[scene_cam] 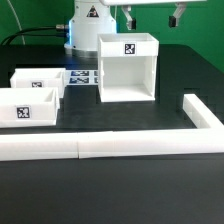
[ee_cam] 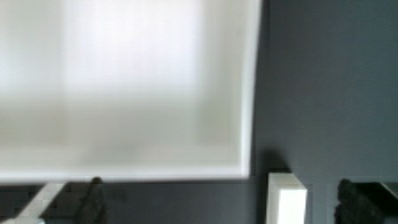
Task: Assemble drawer
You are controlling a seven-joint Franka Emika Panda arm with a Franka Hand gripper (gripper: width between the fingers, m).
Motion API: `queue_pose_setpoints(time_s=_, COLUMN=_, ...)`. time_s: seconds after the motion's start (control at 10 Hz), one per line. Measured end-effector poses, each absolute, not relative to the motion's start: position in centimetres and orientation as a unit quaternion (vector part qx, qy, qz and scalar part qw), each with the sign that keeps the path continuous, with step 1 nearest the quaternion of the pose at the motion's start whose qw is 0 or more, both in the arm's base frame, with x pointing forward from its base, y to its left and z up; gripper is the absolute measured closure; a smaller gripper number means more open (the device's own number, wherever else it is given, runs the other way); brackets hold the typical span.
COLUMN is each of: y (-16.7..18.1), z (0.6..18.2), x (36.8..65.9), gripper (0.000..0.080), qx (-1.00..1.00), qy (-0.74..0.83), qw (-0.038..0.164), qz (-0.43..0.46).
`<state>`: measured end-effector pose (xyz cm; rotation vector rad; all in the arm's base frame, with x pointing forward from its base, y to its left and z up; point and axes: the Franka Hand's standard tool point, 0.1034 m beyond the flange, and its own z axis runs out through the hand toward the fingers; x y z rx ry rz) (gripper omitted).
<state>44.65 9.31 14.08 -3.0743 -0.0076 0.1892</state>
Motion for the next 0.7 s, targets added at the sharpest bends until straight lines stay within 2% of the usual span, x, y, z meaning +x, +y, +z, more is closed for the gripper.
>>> queue_pose_setpoints(time_s=0.4, y=9.2, z=14.0, x=44.6, gripper=0.0149, qx=-0.998, qy=-0.002, qw=0.031, qz=0.061)
queue_pose_setpoints(time_s=0.5, y=9.1, z=13.9, x=44.1, gripper=0.0149, qx=-0.998, qy=0.008, qw=0.038, qz=0.054)
queue_pose_setpoints(time_s=0.7, y=9.9, z=12.8, x=41.5, gripper=0.0149, qx=-0.999, qy=0.011, qw=0.032, qz=0.038)
